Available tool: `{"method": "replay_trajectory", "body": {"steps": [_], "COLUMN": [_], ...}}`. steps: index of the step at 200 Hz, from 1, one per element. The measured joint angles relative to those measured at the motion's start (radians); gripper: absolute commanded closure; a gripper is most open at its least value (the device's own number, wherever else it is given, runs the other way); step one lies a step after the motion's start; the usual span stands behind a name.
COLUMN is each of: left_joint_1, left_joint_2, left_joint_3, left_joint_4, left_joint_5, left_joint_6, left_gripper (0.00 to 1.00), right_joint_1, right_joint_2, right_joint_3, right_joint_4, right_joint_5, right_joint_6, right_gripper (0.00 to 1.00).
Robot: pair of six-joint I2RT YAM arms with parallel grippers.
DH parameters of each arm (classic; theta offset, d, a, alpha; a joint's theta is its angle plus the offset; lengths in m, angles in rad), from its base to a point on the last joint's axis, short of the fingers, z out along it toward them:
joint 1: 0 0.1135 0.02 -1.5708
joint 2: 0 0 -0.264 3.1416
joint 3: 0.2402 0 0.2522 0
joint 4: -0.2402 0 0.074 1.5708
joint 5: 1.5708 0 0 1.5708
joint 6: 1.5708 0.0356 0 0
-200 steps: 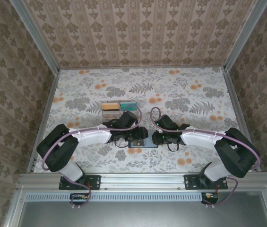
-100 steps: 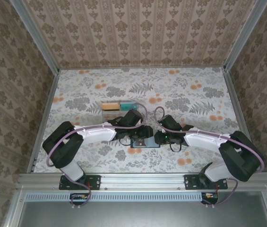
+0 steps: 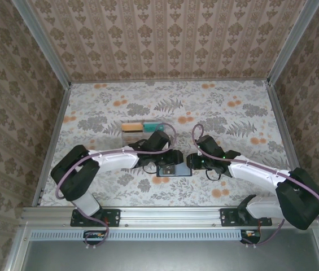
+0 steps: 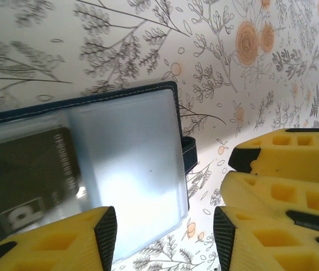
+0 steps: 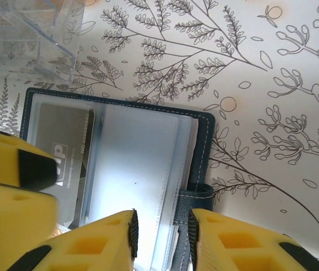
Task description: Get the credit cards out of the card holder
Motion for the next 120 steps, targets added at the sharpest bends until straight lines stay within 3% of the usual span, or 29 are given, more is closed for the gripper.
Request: {"method": "replay_trajectory", "body": {"steps": [28,64,120], "left_joint_1": [0.03,0.057,0.058], "left_joint_2": [-0.098,-0.159,-0.132], "left_joint_3": [-0.058,-0.116,-0.142], "left_joint_4": [-0.042,-0.101,-0.112], "left_joint_5": [-0.038,-0.085,-0.091], "left_joint_6": [0.008,0.025,0.024], "left_gripper": [0.64,1.0,1.0], "right_joint_1": [0.0,0.0,0.0], "right_joint_2": [0.001,0.039,0.15], "right_joint_3": [0.002,0.027,0.047], "right_joint_4": [0.008,0.051,0.164], "right_joint_5": [-0.029,-0.095,-0.202], "right_joint_6": [0.009,0.045,0.114], "right_gripper": [0.67,0.69,0.83]}}
